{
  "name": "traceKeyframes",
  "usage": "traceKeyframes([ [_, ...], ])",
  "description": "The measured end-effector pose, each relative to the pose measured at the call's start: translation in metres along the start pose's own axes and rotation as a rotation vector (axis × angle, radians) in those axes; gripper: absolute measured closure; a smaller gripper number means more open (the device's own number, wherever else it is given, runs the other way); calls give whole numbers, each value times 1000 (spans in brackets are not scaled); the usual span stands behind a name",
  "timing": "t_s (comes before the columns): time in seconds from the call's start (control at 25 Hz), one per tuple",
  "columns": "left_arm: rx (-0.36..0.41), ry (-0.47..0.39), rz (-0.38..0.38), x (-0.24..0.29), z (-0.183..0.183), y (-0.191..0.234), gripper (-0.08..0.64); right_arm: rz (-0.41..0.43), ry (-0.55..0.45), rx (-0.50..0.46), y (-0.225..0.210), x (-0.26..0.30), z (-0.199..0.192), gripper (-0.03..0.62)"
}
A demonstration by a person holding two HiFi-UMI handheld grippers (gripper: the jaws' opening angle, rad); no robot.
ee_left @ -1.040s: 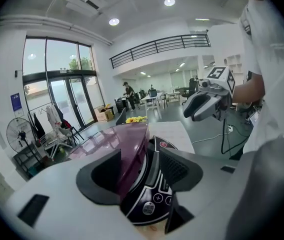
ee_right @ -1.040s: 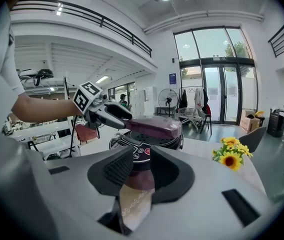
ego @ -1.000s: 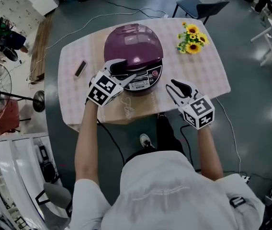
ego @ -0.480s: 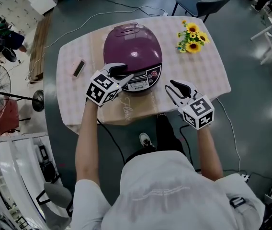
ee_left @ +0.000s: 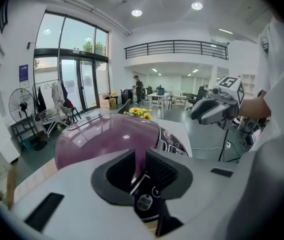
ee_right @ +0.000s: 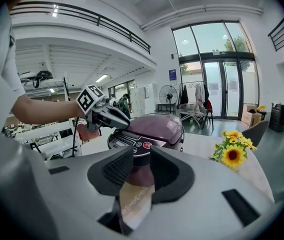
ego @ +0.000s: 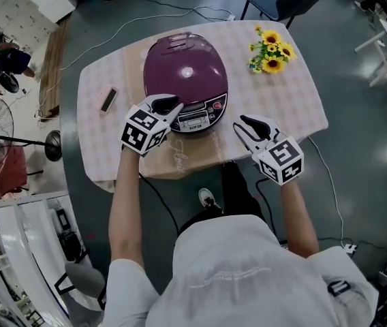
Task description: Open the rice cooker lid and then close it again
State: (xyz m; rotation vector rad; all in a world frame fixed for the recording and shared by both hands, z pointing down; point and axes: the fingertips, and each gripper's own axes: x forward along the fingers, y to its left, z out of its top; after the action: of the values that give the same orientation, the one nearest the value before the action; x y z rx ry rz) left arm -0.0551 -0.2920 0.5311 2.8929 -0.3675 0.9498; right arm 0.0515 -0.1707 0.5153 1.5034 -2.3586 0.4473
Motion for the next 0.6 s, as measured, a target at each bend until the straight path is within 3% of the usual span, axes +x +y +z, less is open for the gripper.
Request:
traceKeyframes([
  [0.6, 2, 13, 61, 5, -3, 1, 495, 20, 9, 10, 7, 7, -5, 474],
])
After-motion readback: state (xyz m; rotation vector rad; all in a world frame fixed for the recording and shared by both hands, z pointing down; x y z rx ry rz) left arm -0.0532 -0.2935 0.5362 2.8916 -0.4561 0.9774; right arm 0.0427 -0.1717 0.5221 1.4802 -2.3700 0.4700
